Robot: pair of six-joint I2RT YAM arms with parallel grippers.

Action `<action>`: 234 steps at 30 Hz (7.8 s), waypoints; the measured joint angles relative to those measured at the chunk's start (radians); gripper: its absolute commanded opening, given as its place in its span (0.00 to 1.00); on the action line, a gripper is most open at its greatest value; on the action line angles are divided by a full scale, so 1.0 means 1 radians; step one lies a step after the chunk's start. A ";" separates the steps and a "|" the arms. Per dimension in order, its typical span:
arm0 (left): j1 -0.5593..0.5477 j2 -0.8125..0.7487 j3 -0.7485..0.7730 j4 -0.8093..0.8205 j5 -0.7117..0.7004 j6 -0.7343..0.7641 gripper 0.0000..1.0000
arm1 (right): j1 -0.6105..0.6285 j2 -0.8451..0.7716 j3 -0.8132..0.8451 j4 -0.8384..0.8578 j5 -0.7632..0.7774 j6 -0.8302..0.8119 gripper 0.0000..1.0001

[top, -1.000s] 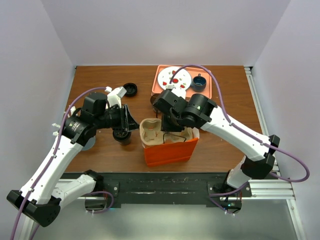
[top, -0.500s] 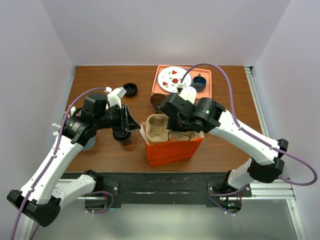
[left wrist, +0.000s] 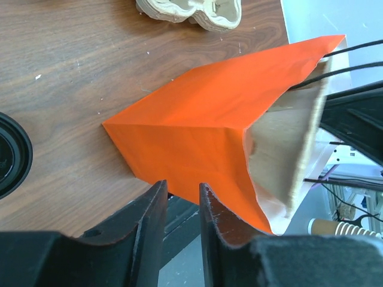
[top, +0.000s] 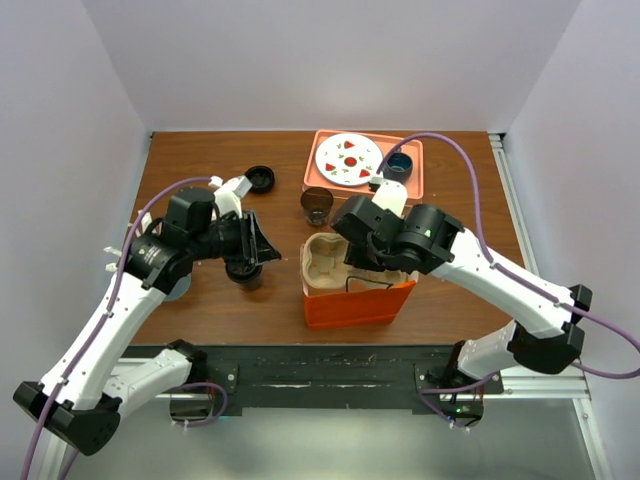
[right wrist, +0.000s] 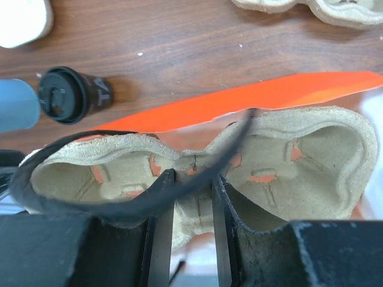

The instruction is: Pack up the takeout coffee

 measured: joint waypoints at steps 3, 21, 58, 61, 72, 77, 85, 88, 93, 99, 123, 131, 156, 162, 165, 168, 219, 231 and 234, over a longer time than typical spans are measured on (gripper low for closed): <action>0.000 -0.004 0.003 0.000 0.004 -0.014 0.36 | 0.000 0.015 -0.006 -0.007 -0.004 0.000 0.27; 0.000 -0.027 0.022 -0.034 -0.016 -0.017 0.37 | 0.000 0.151 0.007 -0.022 0.020 -0.024 0.26; -0.022 0.025 0.097 -0.042 -0.027 -0.020 0.54 | 0.000 -0.123 0.077 0.237 -0.261 -0.243 0.62; -0.076 0.029 0.097 -0.037 -0.035 -0.036 0.55 | 0.001 -0.147 0.082 0.319 -0.302 -0.265 0.62; -0.191 0.124 0.116 -0.035 -0.098 -0.061 0.45 | 0.001 -0.130 0.222 0.270 -0.206 -0.337 0.60; -0.191 0.152 0.117 -0.019 -0.105 -0.066 0.11 | 0.001 -0.107 0.248 0.207 -0.167 -0.350 0.60; -0.191 0.180 0.226 -0.069 -0.191 -0.068 0.00 | 0.001 -0.117 0.207 0.166 -0.148 -0.353 0.60; -0.191 0.183 0.249 -0.108 -0.232 -0.068 0.02 | 0.001 -0.122 0.199 0.154 -0.138 -0.354 0.60; -0.191 0.180 0.254 -0.173 -0.278 -0.079 0.12 | 0.001 -0.122 0.196 0.154 -0.124 -0.364 0.60; -0.191 0.173 0.254 -0.208 -0.288 -0.077 0.59 | 0.001 -0.097 0.211 0.143 -0.108 -0.384 0.60; -0.188 -0.082 0.483 -0.373 -0.625 -0.103 1.00 | 0.001 0.376 0.762 0.205 -0.187 -0.691 0.62; -0.188 -0.201 0.361 -0.420 -0.688 -0.148 1.00 | 0.008 0.511 0.750 0.229 -0.247 -0.734 0.61; -0.101 0.175 0.100 -0.494 -0.770 -0.712 0.36 | 0.008 -0.206 0.328 0.238 -0.050 -0.563 0.60; -0.012 0.253 0.061 -0.483 -0.740 -0.781 0.36 | 0.008 -0.198 0.291 0.210 -0.038 -0.568 0.60; -0.008 0.264 0.029 -0.478 -0.729 -0.794 0.39 | 0.008 -0.208 0.272 0.208 -0.037 -0.568 0.61; -0.005 0.281 0.012 -0.464 -0.715 -0.803 0.42 | 0.008 -0.223 0.251 0.208 -0.037 -0.568 0.61; -0.002 0.576 0.501 -0.358 -0.924 -0.329 0.00 | 0.008 -0.259 -0.261 0.021 0.006 -0.208 0.17; 0.004 0.615 0.802 -0.377 -0.924 -0.222 0.00 | 0.008 -0.179 -0.283 0.232 -0.097 -0.123 0.15; 0.005 0.623 0.863 -0.372 -0.897 -0.185 0.00 | 0.008 -0.159 -0.288 0.290 -0.130 -0.086 0.33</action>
